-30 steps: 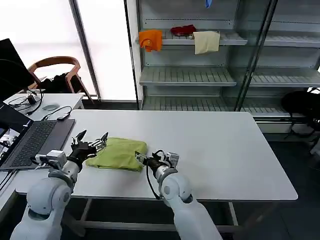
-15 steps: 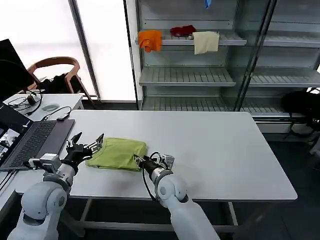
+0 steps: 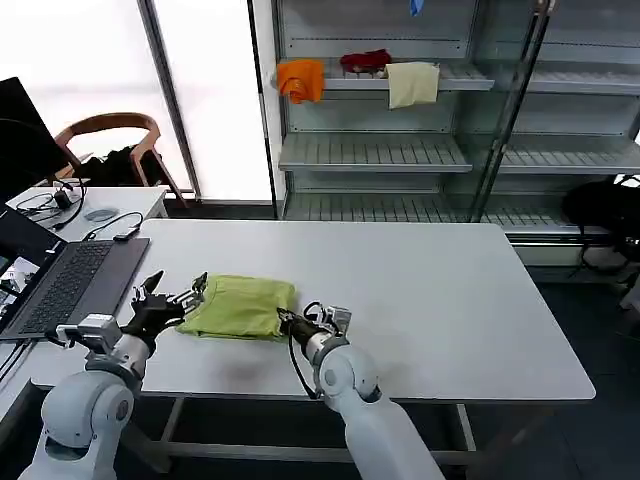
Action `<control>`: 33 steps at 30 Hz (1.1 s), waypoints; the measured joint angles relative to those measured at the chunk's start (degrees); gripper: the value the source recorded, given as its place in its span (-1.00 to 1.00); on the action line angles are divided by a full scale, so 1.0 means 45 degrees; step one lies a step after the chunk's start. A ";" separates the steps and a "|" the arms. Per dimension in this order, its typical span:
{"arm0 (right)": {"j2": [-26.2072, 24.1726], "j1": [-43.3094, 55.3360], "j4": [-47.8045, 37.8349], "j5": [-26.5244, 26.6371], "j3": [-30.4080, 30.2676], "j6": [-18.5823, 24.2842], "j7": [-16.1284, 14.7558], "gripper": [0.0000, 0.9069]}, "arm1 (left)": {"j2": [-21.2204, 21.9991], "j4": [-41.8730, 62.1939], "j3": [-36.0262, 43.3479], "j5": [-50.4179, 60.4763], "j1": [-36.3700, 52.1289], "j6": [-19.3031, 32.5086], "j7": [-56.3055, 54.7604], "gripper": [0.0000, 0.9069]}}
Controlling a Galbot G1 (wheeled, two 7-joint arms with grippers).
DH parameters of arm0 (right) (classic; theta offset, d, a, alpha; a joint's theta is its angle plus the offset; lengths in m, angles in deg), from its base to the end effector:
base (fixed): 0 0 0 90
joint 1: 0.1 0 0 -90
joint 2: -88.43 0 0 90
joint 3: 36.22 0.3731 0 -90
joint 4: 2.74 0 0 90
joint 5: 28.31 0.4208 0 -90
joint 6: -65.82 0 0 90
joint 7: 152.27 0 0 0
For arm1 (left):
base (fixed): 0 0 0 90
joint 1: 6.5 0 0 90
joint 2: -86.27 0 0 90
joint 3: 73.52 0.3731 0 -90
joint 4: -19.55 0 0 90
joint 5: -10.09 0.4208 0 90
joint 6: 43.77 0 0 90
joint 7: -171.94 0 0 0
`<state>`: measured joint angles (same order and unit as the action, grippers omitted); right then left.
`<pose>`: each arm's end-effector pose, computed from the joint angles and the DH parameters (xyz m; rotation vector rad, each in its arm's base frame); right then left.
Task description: Fold and organize the clothes.
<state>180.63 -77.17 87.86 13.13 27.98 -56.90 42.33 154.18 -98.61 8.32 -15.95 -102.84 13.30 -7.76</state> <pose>0.4501 0.1972 -0.2675 0.6028 -2.4839 -0.6033 0.3493 0.1144 -0.1816 -0.1227 -2.9589 0.0226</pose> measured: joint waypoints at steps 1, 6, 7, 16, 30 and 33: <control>0.0000 0.0003 0.0126 -0.0028 0.0089 -0.0013 0.0016 -1.00 | 0.0001 0.0006 -0.0015 -0.0004 -0.0027 0.0013 0.0008 1.00; 0.0000 -0.0045 0.0994 -0.0113 0.0559 -0.0112 0.0107 -1.00 | 0.0059 0.0099 -0.0038 -0.0006 -0.0118 0.0052 0.0001 1.00; 0.0000 -0.0075 0.1183 -0.0143 0.0663 -0.0126 0.0111 -1.00 | 0.0074 0.0114 -0.0033 -0.0006 -0.0127 0.0059 0.0002 1.00; -0.0032 -0.0669 0.2515 -0.0273 0.1604 -0.0157 -0.0108 -1.00 | 0.0222 0.0277 0.0124 0.0066 -0.0097 0.0095 0.0008 1.00; -0.2591 -0.1034 0.2915 -0.0843 0.2452 -0.0174 -0.0481 -1.00 | 0.0418 0.0345 0.0248 0.0179 -0.0117 0.0101 0.0005 1.00; -0.2851 -0.0936 0.2818 -0.1001 0.2462 -0.0174 -0.0574 -1.00 | 0.0425 0.0364 0.0241 0.0179 -0.0143 0.0105 0.0004 1.00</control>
<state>167.80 -81.38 100.54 8.63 39.07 -57.68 39.75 156.09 -96.98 9.40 -15.14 -103.48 13.77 -7.75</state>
